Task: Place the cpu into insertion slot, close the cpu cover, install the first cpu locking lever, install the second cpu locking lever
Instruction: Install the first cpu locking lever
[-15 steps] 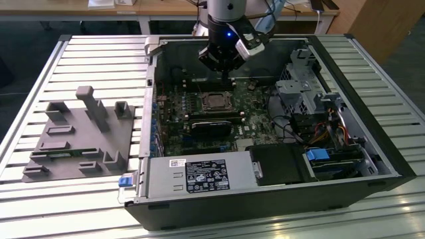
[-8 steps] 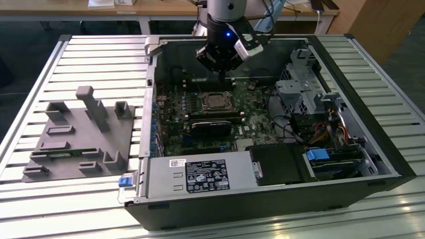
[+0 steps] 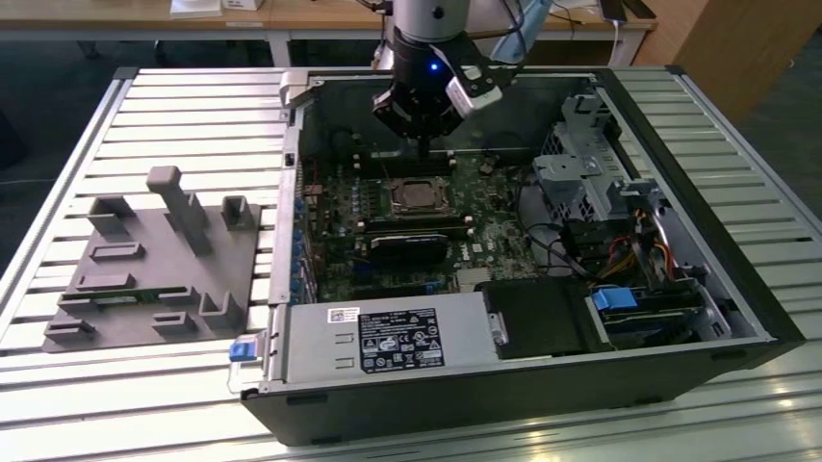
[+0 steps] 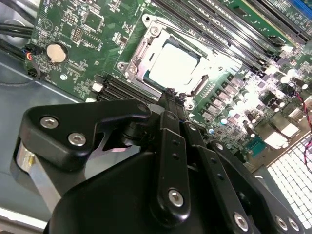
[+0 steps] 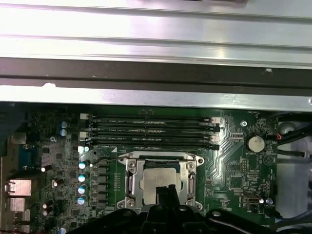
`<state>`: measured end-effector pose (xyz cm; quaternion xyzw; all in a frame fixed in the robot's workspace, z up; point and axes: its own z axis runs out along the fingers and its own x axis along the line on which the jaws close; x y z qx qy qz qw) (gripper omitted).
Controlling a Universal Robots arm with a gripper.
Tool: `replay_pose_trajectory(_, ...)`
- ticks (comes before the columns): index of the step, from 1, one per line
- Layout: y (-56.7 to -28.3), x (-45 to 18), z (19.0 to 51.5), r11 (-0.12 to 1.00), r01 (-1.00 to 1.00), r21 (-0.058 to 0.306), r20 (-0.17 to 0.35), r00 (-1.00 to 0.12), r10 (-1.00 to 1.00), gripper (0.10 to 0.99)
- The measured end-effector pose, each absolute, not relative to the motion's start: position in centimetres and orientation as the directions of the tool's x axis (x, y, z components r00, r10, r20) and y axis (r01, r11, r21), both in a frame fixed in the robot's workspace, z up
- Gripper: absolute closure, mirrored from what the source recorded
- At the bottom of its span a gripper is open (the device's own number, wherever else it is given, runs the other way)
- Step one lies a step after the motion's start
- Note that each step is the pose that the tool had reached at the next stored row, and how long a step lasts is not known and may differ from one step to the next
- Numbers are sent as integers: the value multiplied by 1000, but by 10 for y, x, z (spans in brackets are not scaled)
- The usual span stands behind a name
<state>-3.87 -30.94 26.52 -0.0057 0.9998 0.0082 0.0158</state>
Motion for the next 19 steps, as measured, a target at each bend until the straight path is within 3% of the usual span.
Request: replay_pose_trajectory(19, -309, -67, 265, 1000, -12, 16, -32, -999, -11, 980)
